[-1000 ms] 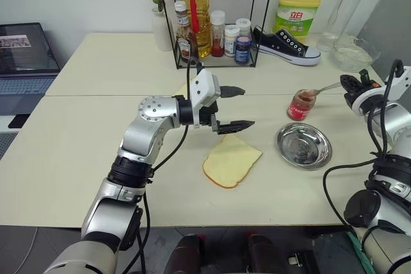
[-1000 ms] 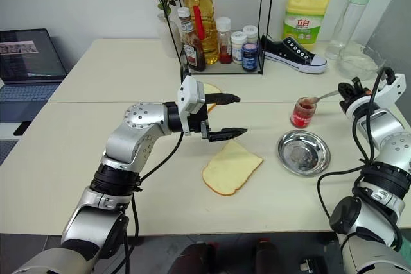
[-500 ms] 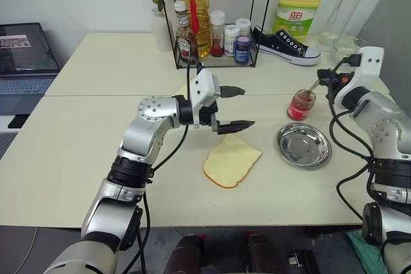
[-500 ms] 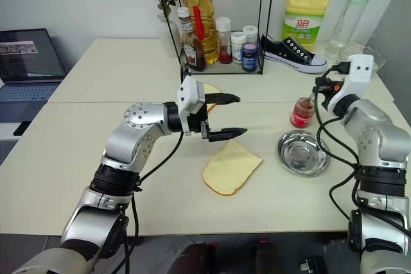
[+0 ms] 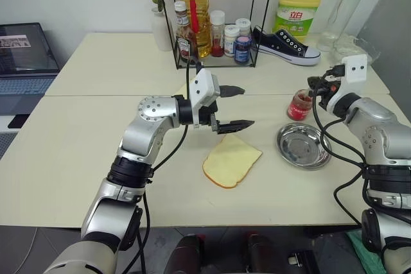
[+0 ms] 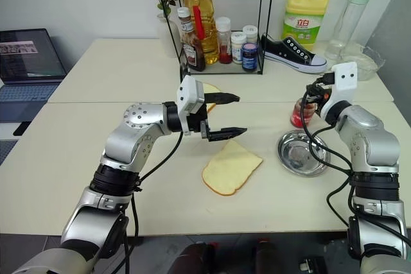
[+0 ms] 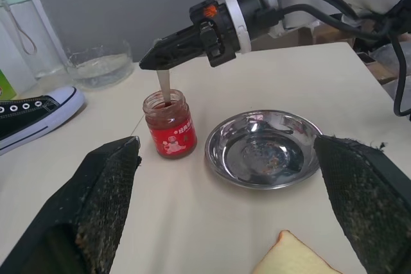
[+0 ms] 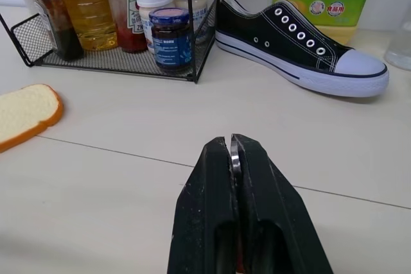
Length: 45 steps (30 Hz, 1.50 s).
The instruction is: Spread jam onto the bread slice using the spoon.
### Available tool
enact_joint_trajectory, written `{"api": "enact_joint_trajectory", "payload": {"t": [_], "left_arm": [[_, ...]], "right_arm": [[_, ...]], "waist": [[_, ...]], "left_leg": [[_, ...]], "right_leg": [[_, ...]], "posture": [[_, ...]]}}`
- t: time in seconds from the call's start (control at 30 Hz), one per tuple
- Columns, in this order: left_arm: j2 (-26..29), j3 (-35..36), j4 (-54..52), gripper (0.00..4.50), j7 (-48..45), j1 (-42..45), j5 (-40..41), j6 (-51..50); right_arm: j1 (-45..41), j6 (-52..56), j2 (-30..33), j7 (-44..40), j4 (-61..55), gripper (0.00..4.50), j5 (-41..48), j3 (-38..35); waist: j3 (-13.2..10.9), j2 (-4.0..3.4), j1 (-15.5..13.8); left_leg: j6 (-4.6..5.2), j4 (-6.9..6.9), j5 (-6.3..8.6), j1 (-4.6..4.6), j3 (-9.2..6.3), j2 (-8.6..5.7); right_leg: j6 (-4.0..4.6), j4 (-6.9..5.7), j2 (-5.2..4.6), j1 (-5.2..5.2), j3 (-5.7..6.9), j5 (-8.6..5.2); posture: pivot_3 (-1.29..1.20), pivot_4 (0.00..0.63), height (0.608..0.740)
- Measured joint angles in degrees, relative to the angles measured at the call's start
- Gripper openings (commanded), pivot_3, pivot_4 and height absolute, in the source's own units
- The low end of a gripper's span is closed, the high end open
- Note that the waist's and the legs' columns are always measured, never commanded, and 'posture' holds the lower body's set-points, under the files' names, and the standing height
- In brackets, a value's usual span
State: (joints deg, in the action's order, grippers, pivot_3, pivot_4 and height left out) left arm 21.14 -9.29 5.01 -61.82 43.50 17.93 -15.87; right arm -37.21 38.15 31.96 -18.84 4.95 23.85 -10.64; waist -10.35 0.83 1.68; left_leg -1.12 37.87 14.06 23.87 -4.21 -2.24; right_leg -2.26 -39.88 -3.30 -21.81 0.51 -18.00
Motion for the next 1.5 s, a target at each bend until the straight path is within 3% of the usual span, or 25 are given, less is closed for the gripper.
{"api": "enact_joint_trajectory", "payload": {"t": [0.3, 0.6, 1.0, 1.5], "left_arm": [[0.0, 0.0, 0.0, 4.50, -0.1, 0.0, 0.0, -0.1], [-0.1, 0.0, 0.0, 4.50, -0.1, 0.0, 0.0, 0.0], [-0.2, 0.0, 0.1, 4.50, -0.2, 0.0, 0.0, 0.0], [-0.4, 0.0, 0.3, 4.50, -0.3, 0.1, 0.0, 0.1]], "right_arm": [[-2.2, 5.7, -7.0, 6.9, 6.1, 0.05, 7.2, -13.1], [-5.5, 10.4, -9.2, 14.3, 7.8, 0.05, 15.8, -23.7], [-6.3, 13.8, -10.5, 21.7, 8.8, 0.05, 23.7, -30.9], [-6.3, 13.0, -9.2, 23.9, 9.1, 0.05, 26.0, -31.4]], "waist": [[0.0, 0.00, 0.0], [0.0, -0.01, 0.0], [0.0, -0.01, 0.0], [0.0, -0.01, 0.0]], "left_leg": [[-0.01, -0.01, -0.01, 0.00, 0.02, 0.00], [0.01, -0.01, 0.00, 0.00, 0.03, 0.00], [0.01, -0.01, 0.01, 0.00, 0.05, 0.00], [0.02, -0.02, 0.01, 0.01, 0.05, 0.00]], "right_leg": [[0.00, -0.01, 0.00, -0.01, -0.02, 0.00], [0.00, -0.02, 0.00, -0.01, -0.03, 0.00], [0.00, -0.04, 0.00, -0.01, -0.04, 0.00], [0.00, -0.03, 0.00, 0.00, -0.04, 0.00]], "posture": [[0.00, 0.150, 0.740], [0.00, 0.150, 0.740], [0.00, 0.150, 0.740], [0.00, 0.150, 0.740]]}}
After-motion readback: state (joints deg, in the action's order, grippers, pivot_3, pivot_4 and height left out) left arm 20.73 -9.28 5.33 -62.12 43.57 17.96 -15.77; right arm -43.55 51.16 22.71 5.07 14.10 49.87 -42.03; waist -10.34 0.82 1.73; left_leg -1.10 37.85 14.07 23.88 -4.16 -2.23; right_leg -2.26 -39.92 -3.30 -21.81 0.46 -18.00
